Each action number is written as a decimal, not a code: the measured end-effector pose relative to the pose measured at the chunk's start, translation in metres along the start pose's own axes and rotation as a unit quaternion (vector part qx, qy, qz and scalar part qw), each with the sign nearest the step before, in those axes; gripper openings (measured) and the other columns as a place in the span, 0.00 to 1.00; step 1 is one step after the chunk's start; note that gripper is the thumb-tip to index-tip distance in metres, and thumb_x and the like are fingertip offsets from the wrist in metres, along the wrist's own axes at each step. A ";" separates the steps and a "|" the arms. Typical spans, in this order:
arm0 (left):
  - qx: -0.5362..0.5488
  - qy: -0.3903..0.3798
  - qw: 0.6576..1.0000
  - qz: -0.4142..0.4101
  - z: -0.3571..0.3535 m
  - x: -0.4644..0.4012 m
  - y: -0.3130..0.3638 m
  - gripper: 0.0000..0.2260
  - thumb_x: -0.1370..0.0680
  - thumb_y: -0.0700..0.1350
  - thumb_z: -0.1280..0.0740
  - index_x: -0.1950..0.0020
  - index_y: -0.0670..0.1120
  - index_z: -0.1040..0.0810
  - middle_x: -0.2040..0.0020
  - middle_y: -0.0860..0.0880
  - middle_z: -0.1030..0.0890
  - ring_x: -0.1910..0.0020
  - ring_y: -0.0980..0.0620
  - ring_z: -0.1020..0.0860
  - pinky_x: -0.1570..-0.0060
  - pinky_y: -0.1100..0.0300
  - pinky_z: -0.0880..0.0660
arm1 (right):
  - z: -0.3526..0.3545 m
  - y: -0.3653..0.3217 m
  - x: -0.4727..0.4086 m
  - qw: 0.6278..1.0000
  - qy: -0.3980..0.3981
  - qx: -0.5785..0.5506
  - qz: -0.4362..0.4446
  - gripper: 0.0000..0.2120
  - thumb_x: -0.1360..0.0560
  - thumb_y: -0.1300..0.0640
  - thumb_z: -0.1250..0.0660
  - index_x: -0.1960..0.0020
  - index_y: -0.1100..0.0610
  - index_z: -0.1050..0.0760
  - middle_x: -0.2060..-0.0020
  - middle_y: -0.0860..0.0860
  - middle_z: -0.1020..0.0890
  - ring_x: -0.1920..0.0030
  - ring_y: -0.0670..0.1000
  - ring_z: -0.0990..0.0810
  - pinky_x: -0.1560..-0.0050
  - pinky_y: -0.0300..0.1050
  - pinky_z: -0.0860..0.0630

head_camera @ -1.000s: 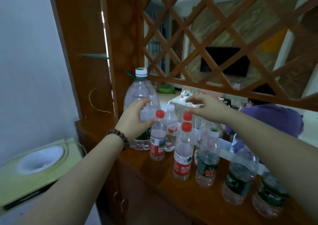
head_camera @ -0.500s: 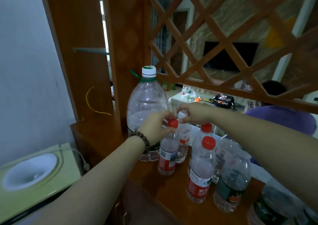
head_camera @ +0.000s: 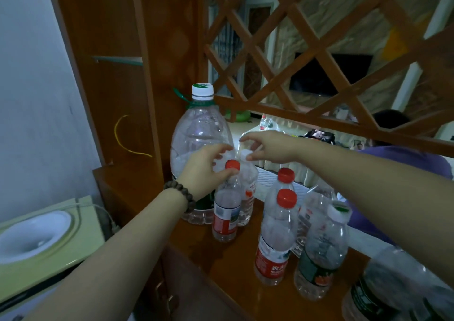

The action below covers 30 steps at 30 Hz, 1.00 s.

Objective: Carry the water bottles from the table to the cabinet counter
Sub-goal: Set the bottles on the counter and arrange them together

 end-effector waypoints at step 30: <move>0.005 -0.136 0.988 -0.070 -0.009 0.023 0.067 0.16 0.32 0.46 0.23 0.46 0.50 0.21 0.52 0.54 0.19 0.53 0.57 0.20 0.51 0.62 0.21 | 0.007 0.024 0.087 0.998 -0.050 0.031 -0.009 0.26 0.28 0.49 0.28 0.32 0.50 0.30 0.39 0.51 0.23 0.43 0.51 0.22 0.40 0.47 0.27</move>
Point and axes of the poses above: each hand's wrist, its own x-axis away from the middle knuckle, its own z-axis out of the back of the hand, y = z × x, the point moved 5 cm from there along -x, towards the middle knuckle
